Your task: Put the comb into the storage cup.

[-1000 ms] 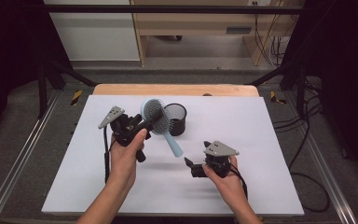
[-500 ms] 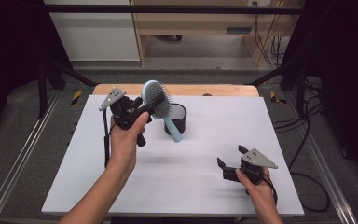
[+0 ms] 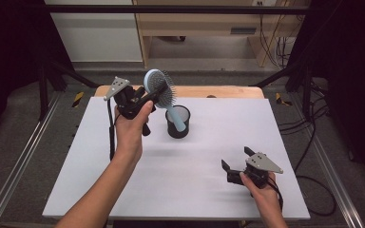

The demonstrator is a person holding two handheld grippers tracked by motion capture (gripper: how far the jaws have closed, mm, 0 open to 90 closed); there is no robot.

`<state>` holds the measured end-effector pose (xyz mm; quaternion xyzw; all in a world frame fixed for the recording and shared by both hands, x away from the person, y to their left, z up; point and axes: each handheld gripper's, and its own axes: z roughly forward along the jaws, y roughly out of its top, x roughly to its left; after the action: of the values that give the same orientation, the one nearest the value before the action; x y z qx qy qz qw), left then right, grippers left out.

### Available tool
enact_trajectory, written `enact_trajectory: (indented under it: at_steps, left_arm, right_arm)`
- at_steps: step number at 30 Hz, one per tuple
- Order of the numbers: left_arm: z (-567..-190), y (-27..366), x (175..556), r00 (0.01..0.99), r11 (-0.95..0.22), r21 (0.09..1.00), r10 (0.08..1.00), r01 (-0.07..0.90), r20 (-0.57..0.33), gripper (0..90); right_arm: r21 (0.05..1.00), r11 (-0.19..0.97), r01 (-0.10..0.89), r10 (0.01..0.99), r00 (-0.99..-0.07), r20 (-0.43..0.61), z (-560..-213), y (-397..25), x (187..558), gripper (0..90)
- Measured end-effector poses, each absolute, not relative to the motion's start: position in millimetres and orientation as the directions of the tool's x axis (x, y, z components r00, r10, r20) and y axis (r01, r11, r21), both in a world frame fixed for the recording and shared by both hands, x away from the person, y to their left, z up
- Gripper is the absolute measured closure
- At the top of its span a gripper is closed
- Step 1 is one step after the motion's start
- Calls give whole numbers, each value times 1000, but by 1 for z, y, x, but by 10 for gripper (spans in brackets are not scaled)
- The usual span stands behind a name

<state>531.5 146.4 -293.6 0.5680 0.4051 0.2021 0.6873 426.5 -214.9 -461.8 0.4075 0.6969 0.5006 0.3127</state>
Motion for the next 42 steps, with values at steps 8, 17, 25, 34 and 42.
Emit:
enact_trajectory:
  at_steps: [8,17,25,34,42]
  left_arm:
    - [-294,146,538,580,287,943,744,169,-331,504]
    - [-297,146,548,564,296,941,754,166,-336,504]
    - [-297,145,554,556,303,940,760,157,-338,504]
    - [-301,144,562,545,316,935,762,158,-350,504]
    - [-306,145,569,533,327,932,766,158,-359,504]
  right_arm:
    - [951,181,250,875,-482,-40,-463,-214,426,42]
    - [952,194,238,873,-485,-57,-464,-213,426,43]
    - [952,196,235,872,-486,-60,-464,-214,427,39]
    - [951,200,235,869,-491,-61,-465,-213,427,38]
    - [950,202,237,867,-495,-61,-465,-213,427,38]
